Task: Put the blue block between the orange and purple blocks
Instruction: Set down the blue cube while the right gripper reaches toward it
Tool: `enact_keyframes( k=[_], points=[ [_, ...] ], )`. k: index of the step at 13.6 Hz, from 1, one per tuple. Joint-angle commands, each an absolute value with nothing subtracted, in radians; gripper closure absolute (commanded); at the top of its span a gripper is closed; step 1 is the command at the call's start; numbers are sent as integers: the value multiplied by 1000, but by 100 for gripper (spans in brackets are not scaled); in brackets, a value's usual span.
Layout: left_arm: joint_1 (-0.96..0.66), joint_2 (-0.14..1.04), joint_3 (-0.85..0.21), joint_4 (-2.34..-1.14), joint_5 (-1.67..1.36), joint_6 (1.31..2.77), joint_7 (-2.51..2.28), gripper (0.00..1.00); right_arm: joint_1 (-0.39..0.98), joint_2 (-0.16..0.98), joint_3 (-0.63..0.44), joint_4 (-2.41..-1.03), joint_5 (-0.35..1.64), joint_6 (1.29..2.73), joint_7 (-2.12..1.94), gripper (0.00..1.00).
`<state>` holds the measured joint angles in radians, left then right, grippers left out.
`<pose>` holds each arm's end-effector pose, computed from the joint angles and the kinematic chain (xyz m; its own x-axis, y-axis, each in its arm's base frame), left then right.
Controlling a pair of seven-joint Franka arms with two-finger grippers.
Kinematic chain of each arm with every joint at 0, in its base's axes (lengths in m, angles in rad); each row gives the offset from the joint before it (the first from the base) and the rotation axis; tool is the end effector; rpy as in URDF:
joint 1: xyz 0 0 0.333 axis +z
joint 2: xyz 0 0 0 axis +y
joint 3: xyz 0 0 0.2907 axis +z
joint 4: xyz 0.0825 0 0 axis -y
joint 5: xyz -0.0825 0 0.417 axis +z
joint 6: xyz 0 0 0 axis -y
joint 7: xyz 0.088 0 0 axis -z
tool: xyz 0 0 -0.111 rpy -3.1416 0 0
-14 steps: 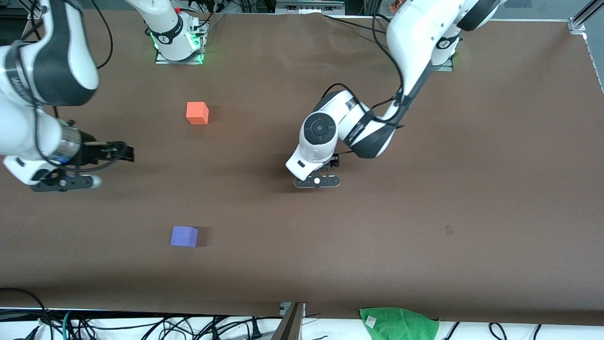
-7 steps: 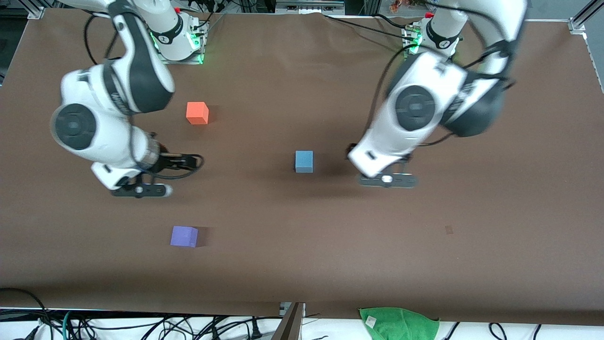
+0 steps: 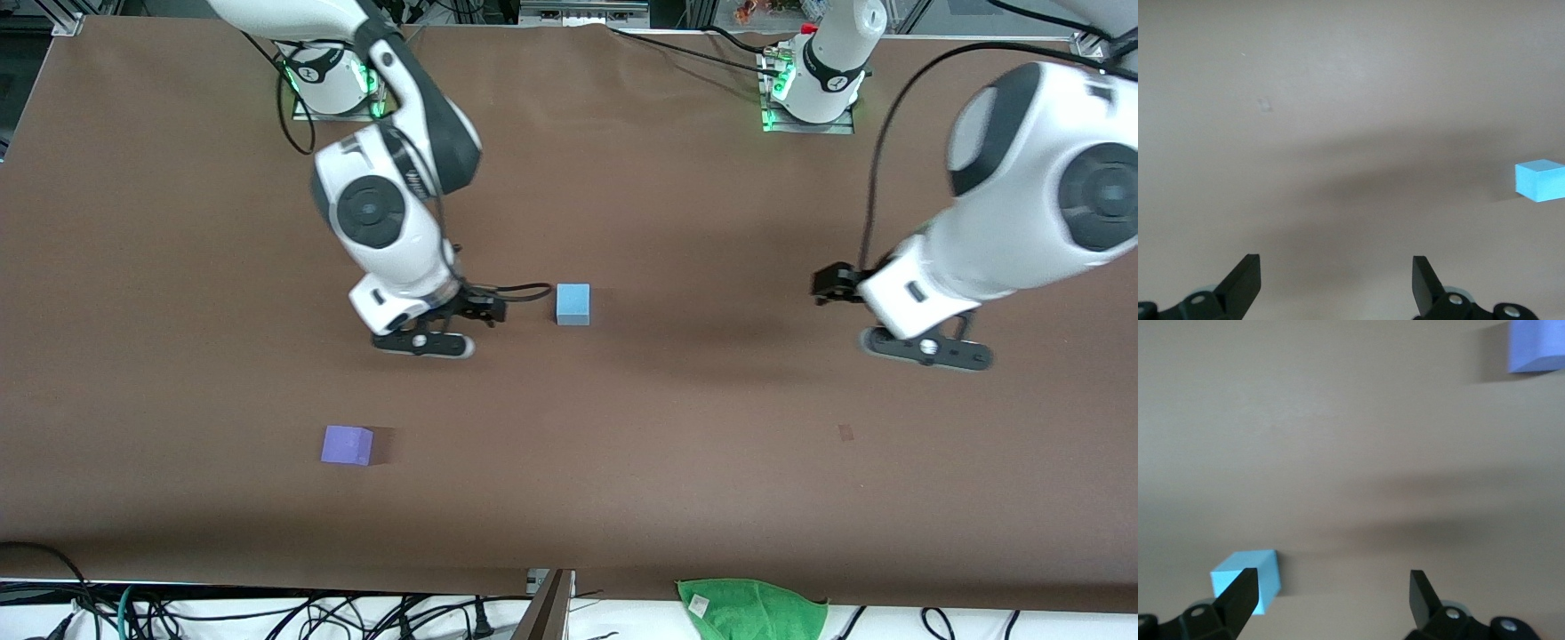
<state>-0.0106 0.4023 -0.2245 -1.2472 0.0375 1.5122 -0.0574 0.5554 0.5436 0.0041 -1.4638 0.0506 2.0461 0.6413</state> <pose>0.6704 -0.1288 0.5009 0.9774 -0.1667 -0.1302 -0.1625 -0.9858 0.0425 0.6140 0.3875 0.3301 0.9945 -0.1046 0.0019 -0.1043 -0.9927 -0.0612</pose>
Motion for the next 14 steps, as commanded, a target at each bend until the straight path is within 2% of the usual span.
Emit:
enact_keyframes(
  k=[1,2,4,5,8,14],
  points=[
    [26,315,-213,-1298,31,1535,15,0,601,615,-3,-1390,74,2059,692,0],
    [12,264,-181,-1340,26,1564,23,0,621,638,-5,-1378,74,2081,724,0],
    [-95,157,-27,-1481,6,1696,41,0,661,678,-5,-1376,74,2179,768,0],
    [-121,115,12,-1541,5,1709,61,0,676,698,-5,-1374,72,2209,784,0],
    [-117,-30,18,-1724,3,1792,60,0,718,745,-5,-1374,69,2266,821,0],
    [-54,-37,-40,-1723,14,1750,48,0,759,791,-8,-1374,61,2270,836,0]
  ],
)
